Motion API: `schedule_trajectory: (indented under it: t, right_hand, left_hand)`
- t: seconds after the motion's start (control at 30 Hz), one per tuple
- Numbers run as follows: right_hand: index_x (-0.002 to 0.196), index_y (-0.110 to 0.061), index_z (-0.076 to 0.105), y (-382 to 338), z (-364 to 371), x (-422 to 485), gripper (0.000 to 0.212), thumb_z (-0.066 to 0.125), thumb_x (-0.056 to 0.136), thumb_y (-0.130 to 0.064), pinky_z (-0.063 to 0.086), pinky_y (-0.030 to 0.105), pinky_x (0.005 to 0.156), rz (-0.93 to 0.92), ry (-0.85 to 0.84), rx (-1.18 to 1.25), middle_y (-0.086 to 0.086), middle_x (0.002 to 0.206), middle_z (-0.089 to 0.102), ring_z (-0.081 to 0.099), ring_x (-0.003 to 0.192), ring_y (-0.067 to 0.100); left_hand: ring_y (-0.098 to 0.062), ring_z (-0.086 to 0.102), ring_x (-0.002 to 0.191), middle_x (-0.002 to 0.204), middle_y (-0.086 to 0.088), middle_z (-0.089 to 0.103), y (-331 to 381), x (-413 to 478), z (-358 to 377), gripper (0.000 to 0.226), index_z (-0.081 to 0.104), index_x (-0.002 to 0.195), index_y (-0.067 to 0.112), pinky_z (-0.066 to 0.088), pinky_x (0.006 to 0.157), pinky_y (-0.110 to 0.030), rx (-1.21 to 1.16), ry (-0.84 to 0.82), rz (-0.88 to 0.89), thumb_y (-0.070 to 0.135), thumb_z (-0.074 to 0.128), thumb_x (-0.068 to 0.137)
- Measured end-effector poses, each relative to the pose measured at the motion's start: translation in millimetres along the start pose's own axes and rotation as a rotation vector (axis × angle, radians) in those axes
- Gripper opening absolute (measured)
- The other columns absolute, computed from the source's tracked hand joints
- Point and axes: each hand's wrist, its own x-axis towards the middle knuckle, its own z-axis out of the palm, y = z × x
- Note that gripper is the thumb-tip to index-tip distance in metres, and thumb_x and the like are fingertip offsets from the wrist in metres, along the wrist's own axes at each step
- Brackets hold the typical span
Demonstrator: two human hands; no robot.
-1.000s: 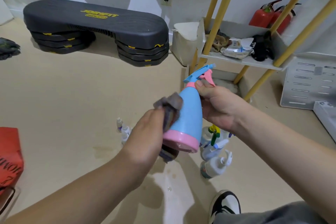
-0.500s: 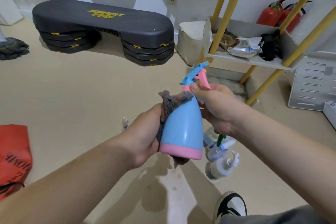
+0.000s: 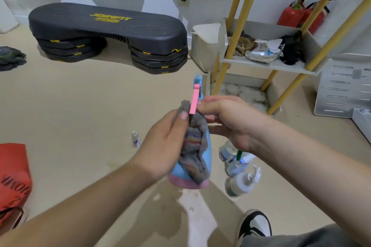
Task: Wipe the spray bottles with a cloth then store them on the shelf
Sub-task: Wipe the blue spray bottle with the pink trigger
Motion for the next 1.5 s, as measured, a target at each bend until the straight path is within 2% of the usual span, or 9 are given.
schedule_trajectory:
  t: [0.23,0.33,0.53,0.63,0.77,0.93,1.17,1.33,1.5]
  right_hand:
    - [0.101,-0.019,0.078,0,5,1,0.018,0.080,0.087,-0.029,0.054,0.029,0.076,0.048,0.004,0.018,-0.004,0.083,0.073,0.066,0.073,0.011]
    - [0.086,-0.020,0.068,1,3,0,0.016,0.083,0.085,-0.026,0.052,0.019,0.057,0.026,0.116,0.050,-0.005,0.077,0.073,0.066,0.061,0.007]
    - [0.092,-0.016,0.065,7,-2,-1,0.028,0.088,0.080,-0.024,0.049,0.016,0.049,-0.003,0.211,0.046,0.001,0.076,0.071,0.061,0.052,0.009]
    - [0.087,-0.017,0.061,12,5,-4,0.027,0.088,0.080,-0.018,0.051,0.016,0.050,-0.022,0.111,0.024,0.002,0.075,0.069,0.062,0.058,0.010]
    - [0.083,-0.021,0.065,11,11,-4,0.015,0.079,0.088,-0.020,0.049,0.021,0.062,-0.006,0.026,-0.008,-0.008,0.067,0.066,0.060,0.055,0.004]
    - [0.118,-0.018,0.072,3,4,-6,0.031,0.076,0.092,-0.033,0.053,0.031,0.084,-0.067,-0.154,-0.045,-0.005,0.098,0.074,0.068,0.085,0.012]
    - [0.096,-0.020,0.055,9,6,-2,0.021,0.073,0.096,-0.032,0.056,0.041,0.075,-0.125,0.022,-0.013,0.000,0.086,0.072,0.064,0.073,0.020]
    - [0.091,-0.019,0.052,4,-2,-3,0.022,0.069,0.099,-0.031,0.058,0.036,0.067,-0.112,0.079,0.013,0.000,0.083,0.068,0.063,0.060,0.014]
    - [0.091,-0.018,0.049,5,0,-3,0.024,0.070,0.098,-0.029,0.059,0.037,0.065,-0.172,0.095,-0.024,-0.003,0.072,0.068,0.062,0.060,0.014]
  left_hand:
    - [-0.023,0.075,0.112,0.117,-0.001,0.079,5,17,-8,0.042,0.072,0.127,0.025,0.055,0.105,-0.049,-0.273,-0.093,-0.244,0.047,0.039,0.112]
    - [0.005,0.072,0.094,0.103,0.017,0.077,-3,-3,7,0.029,0.067,0.125,0.030,0.055,0.079,-0.016,-0.086,-0.076,-0.064,0.038,0.042,0.112]
    - [0.003,0.035,0.145,0.153,0.020,0.038,-31,-34,24,0.072,0.018,0.166,0.034,0.030,0.116,-0.015,0.407,-0.109,0.268,0.054,0.042,0.100]
    - [-0.005,0.063,0.124,0.127,0.013,0.067,-23,-12,15,0.043,0.052,0.145,0.037,0.049,0.105,-0.027,0.191,-0.075,0.145,0.046,0.044,0.104]
    - [0.000,0.074,0.096,0.103,0.012,0.079,-5,0,4,0.027,0.068,0.121,0.029,0.054,0.078,-0.015,0.027,-0.003,0.023,0.034,0.044,0.111]
    - [-0.015,0.076,0.107,0.110,0.005,0.080,4,5,-8,0.034,0.070,0.125,0.027,0.058,0.094,-0.035,-0.065,-0.006,-0.047,0.037,0.040,0.112]
    - [-0.024,0.074,0.114,0.116,-0.004,0.080,-1,10,-16,0.038,0.073,0.120,0.018,0.053,0.105,-0.044,-0.254,-0.027,-0.283,0.035,0.041,0.112]
    - [-0.035,0.073,0.113,0.122,-0.020,0.073,0,16,-17,0.041,0.069,0.119,0.002,0.053,0.102,-0.047,-0.887,0.118,-0.504,0.025,0.038,0.104]
    - [-0.027,0.075,0.092,0.100,-0.009,0.078,9,7,-4,0.035,0.075,0.100,0.010,0.056,0.089,-0.040,-0.502,0.131,-0.406,0.027,0.045,0.104]
